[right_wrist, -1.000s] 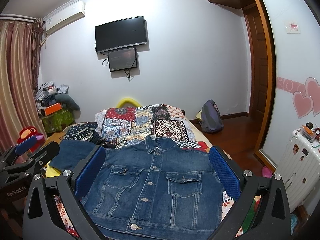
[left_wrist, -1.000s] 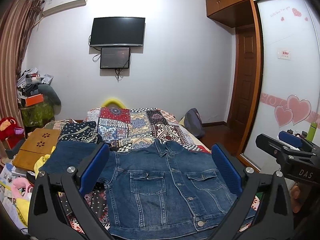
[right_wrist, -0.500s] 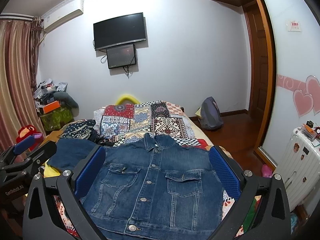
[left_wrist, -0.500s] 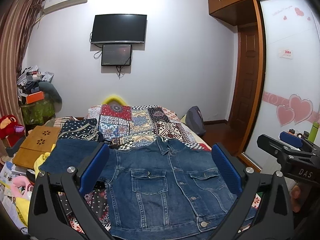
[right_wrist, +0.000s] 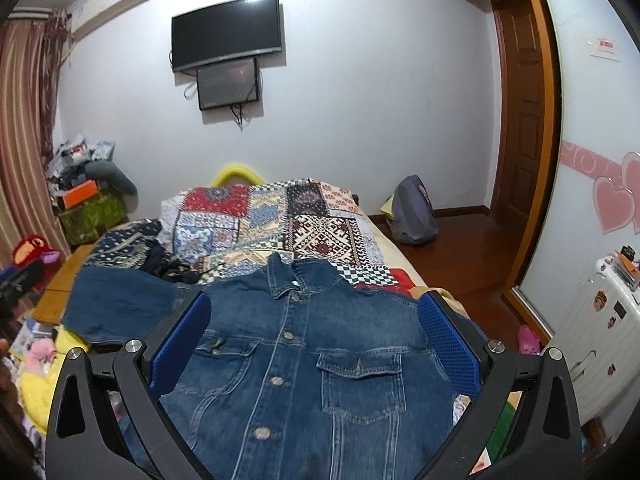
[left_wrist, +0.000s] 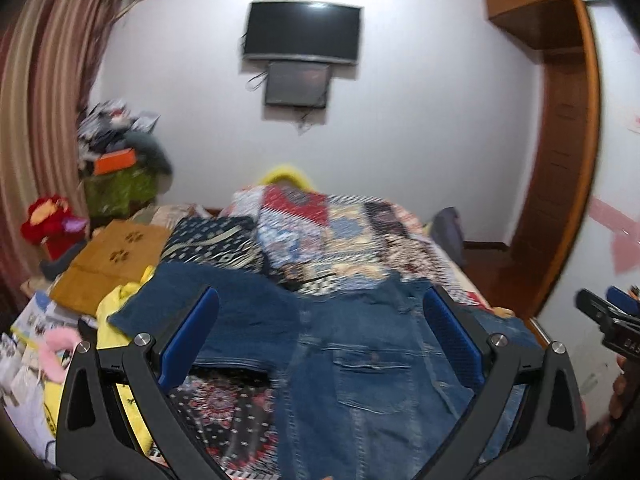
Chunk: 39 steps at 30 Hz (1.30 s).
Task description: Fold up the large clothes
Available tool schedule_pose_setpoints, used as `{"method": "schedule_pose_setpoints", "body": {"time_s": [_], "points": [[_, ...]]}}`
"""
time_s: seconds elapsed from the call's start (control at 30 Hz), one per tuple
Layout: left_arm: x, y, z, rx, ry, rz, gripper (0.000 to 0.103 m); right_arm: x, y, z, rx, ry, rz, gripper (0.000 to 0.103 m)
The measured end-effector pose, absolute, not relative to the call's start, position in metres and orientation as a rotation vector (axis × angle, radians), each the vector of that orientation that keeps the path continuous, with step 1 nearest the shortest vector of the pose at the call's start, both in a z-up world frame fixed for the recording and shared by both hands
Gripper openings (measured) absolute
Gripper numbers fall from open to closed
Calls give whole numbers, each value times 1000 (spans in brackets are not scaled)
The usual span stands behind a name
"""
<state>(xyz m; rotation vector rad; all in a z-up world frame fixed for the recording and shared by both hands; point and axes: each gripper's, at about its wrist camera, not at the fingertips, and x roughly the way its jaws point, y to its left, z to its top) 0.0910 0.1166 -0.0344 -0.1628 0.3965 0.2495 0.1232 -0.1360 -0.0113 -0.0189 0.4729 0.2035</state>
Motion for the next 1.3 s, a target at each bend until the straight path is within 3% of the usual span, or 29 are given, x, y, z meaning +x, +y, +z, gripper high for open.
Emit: {"method": "schedule_pose_setpoints", "body": {"time_s": [0.43,0.8,1.17,1.3], "points": [[129,271,-121,-231,498,539,103,205,-106,-53,-157,557,153,103],[122,373,-235,-745,678,408,100,242,-80,-102,-187,727,210,103],[131,438,-276,-1002,574,338,88,258,-76,-112,-196,768,181,103],[130,446,-280,-1050,506,272,68,258,-75,-110,-202,766,173,103]]}}
